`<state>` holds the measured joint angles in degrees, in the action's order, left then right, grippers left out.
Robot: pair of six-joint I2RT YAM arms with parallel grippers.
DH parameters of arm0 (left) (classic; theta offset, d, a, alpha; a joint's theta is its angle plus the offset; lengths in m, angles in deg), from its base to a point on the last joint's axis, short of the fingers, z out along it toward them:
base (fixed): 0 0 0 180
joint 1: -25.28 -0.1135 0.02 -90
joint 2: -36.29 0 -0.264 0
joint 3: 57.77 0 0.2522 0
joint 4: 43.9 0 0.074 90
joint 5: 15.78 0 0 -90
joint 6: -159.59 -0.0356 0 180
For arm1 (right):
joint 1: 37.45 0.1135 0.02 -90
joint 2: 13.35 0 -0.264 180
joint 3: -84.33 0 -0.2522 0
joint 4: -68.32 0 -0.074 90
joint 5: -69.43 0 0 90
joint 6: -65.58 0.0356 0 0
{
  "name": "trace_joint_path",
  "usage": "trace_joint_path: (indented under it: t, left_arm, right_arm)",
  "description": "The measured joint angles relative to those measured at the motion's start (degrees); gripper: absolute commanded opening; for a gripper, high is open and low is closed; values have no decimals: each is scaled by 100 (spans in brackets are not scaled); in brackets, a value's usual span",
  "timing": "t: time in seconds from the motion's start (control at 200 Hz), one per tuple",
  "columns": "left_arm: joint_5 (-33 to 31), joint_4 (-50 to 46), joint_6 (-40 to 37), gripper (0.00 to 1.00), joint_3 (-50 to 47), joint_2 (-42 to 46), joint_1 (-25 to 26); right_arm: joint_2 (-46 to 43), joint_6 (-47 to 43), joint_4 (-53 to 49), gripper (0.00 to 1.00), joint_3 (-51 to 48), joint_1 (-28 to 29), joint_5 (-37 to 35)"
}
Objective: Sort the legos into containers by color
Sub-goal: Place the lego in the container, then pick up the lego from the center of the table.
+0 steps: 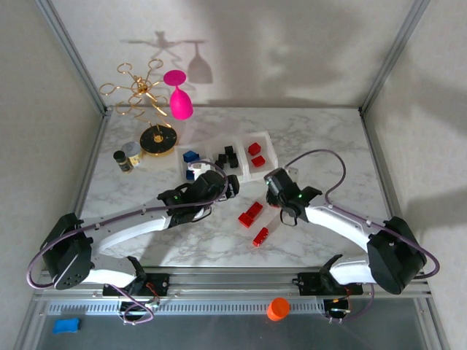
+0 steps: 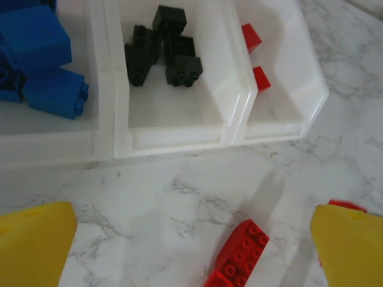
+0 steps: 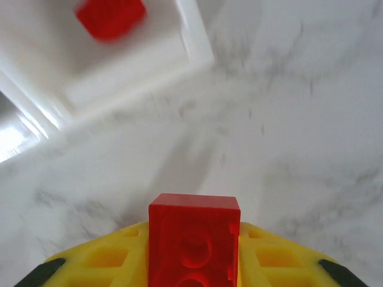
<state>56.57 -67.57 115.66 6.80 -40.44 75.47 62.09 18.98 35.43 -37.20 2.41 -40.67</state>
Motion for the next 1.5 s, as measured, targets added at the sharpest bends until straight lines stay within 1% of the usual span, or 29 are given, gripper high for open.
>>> trace_joint_path:
  t: [0.075, 0.17, 0.345, 0.561, 0.606, 0.666, 0.776, 0.866, 1.011, 1.212, 1.362, 1.502]
  left_arm:
    - [-24, -2, -46, 100, 70, 52, -52]
    - [-42, -13, -85, 100, 149, 118, -149]
    - [-39, -17, -129, 100, 170, 179, -374]
    - [-15, -11, -129, 100, 170, 181, -693]
    - [-13, -9, -131, 99, 170, 181, -756]
    - [2, -11, -131, 100, 170, 181, -828]
    - [11, -4, -131, 100, 170, 181, -907]
    - [44, -2, -131, 100, 170, 181, -916]
    - [160, 33, -131, 100, 170, 264, -916]
    - [295, 92, -131, 100, 170, 341, -892]
    - [352, 92, -131, 100, 164, 345, -750]
    - [376, 105, -129, 100, 101, 378, -629]
  right_arm:
    - [103, -254, 190, 30, 291, -205, -74]
    - [479, -570, 463, 30, 726, -352, -164]
    - [1473, -1141, 955, 30, 1526, -509, -175]
    - [2710, -1663, 1207, 30, 2579, -737, -59]
    - [2922, -1742, 1241, 33, 2765, -785, -24]
    - [3222, -1849, 1255, 42, 3008, -863, 31]
    - [3582, -1989, 1255, 47, 3268, -992, 94]
    - [3591, -2072, 1320, 54, 3296, -1027, 219]
    - [3397, -2142, 1410, 57, 3161, -1036, 422]
    - [2684, -2138, 1377, 60, 2719, -1005, 570]
    - [2186, -2098, 1270, 63, 2358, -874, 673]
    - [1921, -1989, 1036, 66, 1991, -673, 708]
